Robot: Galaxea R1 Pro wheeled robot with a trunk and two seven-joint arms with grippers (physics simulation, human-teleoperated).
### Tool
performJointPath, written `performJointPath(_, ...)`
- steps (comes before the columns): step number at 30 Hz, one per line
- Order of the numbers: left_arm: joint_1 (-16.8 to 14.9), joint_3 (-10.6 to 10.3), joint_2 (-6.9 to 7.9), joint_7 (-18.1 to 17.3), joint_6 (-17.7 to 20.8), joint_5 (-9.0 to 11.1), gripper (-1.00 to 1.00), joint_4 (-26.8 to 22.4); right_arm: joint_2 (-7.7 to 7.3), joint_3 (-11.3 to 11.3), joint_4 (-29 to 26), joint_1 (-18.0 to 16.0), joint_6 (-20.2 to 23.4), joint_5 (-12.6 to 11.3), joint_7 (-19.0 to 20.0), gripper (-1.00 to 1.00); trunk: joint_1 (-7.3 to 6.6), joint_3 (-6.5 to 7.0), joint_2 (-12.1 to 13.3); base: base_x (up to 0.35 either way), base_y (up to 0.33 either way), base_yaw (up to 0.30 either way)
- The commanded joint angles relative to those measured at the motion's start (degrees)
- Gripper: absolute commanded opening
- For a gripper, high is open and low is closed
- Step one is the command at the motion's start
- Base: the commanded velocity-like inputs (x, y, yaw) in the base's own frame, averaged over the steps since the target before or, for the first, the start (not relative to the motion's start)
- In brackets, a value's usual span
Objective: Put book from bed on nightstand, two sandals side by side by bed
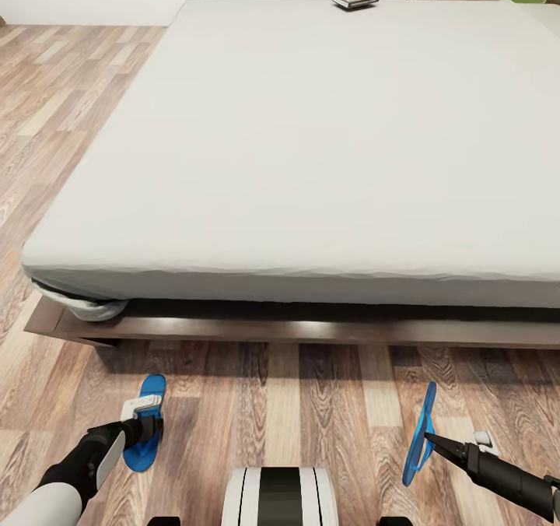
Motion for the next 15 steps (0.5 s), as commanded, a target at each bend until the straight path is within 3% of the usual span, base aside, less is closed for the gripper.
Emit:
performJointPath(1, 0.00, 0.28, -0.03, -0.26, 0.39, 0.26, -1.00, -0.10, 0.00, -0.09, 0.01, 0.00, 0.64, -0.16, 0.12, -1.00, -0.01, -0.03, -0.01, 0.000, 0.000, 0.000)
performJointPath(12, 0.00, 0.09, -0.12, -0.18, 0.71, 0.14, -1.00, -0.09, 0.00, -0.09, 0.06, 0.00, 0.65, -0.18, 0.12, -1.00, -0.01, -0.03, -0.01, 0.000, 0.000, 0.000)
performJointPath(15, 0.00, 0.10, 0.03, -0.07, 3.09, -0.01, -1.00, -0.20, 0.00, -0.09, 0.07, -0.01, 0.65, -0.18, 0.12, -1.00, -0.01, -0.03, -0.01, 0.000, 0.000, 0.000)
